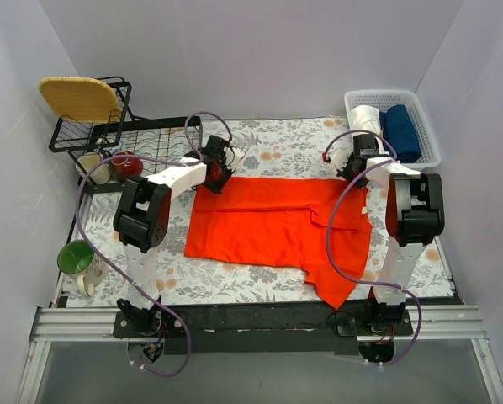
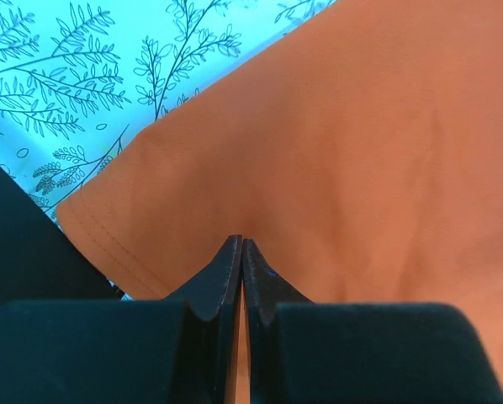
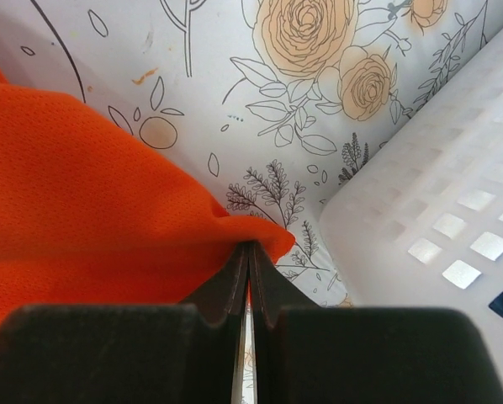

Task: Roll the t-shirts
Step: Fold the T-shirt at the center of the board.

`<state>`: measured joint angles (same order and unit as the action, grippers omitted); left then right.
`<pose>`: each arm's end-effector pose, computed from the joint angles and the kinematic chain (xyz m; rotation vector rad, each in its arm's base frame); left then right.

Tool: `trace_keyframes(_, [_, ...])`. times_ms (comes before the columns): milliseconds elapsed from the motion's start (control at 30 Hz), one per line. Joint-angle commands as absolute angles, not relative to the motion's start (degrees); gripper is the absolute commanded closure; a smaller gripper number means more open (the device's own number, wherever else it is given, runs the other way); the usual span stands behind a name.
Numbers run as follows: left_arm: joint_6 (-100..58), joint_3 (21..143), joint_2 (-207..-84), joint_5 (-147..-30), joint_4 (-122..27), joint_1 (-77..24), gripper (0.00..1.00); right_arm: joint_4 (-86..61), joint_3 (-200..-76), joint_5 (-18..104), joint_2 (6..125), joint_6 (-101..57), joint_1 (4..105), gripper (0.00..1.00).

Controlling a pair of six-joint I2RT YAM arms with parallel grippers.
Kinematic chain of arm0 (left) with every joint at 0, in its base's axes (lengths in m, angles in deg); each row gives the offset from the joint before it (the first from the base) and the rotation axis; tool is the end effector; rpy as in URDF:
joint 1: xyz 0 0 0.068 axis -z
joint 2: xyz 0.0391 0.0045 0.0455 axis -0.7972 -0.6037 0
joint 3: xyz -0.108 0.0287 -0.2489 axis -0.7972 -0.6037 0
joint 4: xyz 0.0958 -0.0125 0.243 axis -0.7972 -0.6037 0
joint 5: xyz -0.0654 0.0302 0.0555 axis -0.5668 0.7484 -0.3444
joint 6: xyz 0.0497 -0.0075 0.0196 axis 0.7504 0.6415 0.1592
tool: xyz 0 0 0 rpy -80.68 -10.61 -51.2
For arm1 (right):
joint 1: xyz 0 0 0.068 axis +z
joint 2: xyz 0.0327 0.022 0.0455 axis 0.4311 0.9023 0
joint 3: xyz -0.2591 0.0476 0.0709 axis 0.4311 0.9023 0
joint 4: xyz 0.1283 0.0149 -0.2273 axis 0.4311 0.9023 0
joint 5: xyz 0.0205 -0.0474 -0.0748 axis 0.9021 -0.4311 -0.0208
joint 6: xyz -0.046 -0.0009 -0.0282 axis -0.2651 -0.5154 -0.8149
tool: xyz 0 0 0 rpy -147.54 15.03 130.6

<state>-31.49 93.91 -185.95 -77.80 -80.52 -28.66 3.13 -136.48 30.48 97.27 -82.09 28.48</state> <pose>0.3879 -0.1726 0.1784 0.0417 2.6745 -0.2043 0.4131 0.0182 0.1600 -1.1931 2.2997 -0.4480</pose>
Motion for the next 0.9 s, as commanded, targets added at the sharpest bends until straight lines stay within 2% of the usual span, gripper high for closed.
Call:
trace_keyframes(0, [-30.59,95.03,-186.18,-73.91,-78.76,-28.43,1.00,-0.55,-137.97,27.41,97.69,-84.01,28.53,0.93])
trace_keyframes(367, [-30.85,98.54,-191.63,-72.86,-78.50,-28.52,1.00,-1.17,-143.25,25.83,100.87,-86.21,28.44,0.94])
trace_keyframes(500, [-31.90,99.59,-189.53,-74.60,-79.55,-28.52,1.00,1.90,-145.36,27.67,99.47,-84.02,28.62,0.93])
trace_keyframes(600, [-34.18,101.97,-184.70,-78.37,-82.44,-28.52,1.00,6.55,-146.77,29.69,95.87,-81.99,29.23,0.82])
trace_keyframes(667, [-34.98,103.29,-180.22,-80.14,-85.16,-28.52,1.00,11.21,-146.59,31.70,91.67,-80.06,29.84,0.70])
trace_keyframes(733, [-35.42,102.86,-177.14,-84.62,-86.66,-28.43,0.84,13.85,-145.37,33.81,88.23,-78.22,30.02,0.61])
trace_keyframes(833, [-35.07,100.75,-171.34,-90.68,-89.65,-28.43,0.58,21.49,-141.24,41.01,80.50,-77.59,30.20,0.54])
trace_keyframes(867, [-35.24,98.57,-168.63,-91.74,-90.70,-28.43,0.54,24.81,-137.66,45.12,76.04,-78.46,30.29,0.52])
